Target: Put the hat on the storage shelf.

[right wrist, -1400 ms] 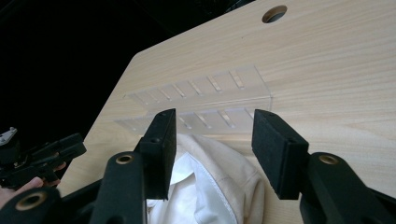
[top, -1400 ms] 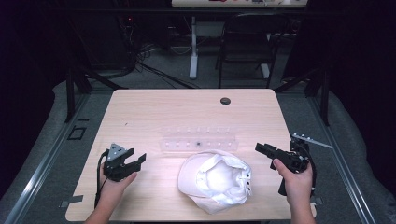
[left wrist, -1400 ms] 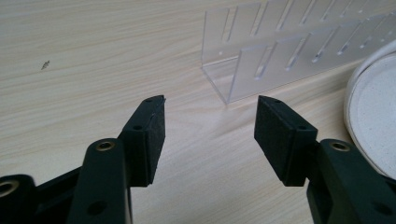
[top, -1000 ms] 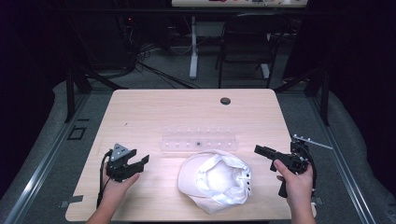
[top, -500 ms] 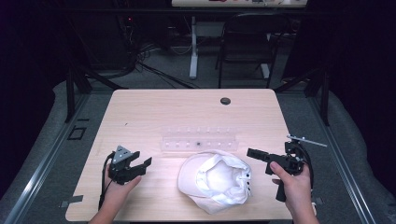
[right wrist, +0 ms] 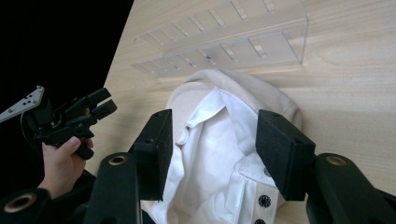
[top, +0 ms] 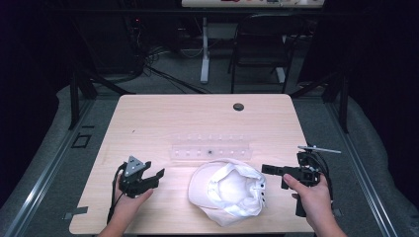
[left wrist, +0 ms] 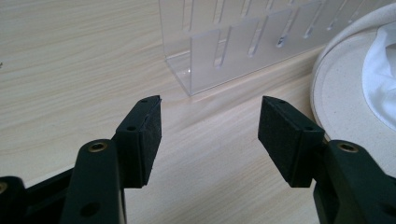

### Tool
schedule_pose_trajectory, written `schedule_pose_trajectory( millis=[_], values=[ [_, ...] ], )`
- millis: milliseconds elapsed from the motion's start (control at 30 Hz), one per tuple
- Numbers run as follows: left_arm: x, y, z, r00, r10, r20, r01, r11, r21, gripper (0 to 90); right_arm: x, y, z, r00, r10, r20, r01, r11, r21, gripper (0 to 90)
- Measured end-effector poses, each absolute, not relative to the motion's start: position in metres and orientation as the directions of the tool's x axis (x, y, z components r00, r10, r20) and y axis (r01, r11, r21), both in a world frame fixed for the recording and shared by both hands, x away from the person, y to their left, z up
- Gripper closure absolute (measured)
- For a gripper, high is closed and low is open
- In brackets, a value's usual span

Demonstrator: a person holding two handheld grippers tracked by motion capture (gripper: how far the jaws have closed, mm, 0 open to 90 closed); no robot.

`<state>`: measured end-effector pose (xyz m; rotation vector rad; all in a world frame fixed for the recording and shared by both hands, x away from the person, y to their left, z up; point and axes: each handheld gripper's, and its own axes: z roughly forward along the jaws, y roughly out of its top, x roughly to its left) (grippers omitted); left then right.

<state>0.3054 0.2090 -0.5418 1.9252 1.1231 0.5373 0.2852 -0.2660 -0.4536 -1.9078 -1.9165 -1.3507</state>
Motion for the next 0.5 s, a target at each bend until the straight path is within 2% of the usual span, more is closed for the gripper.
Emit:
schedule_pose_trajectory(
  millis=[500],
  values=[
    [0.307, 0.210, -0.543, 0.502, 0.864, -0.030, 0.514, -0.271, 0.814, 40.1, 0.287, -0.274, -0.466, -0.130, 0.769, 0.626, 0.892, -0.185, 0.412, 45.0]
  ],
)
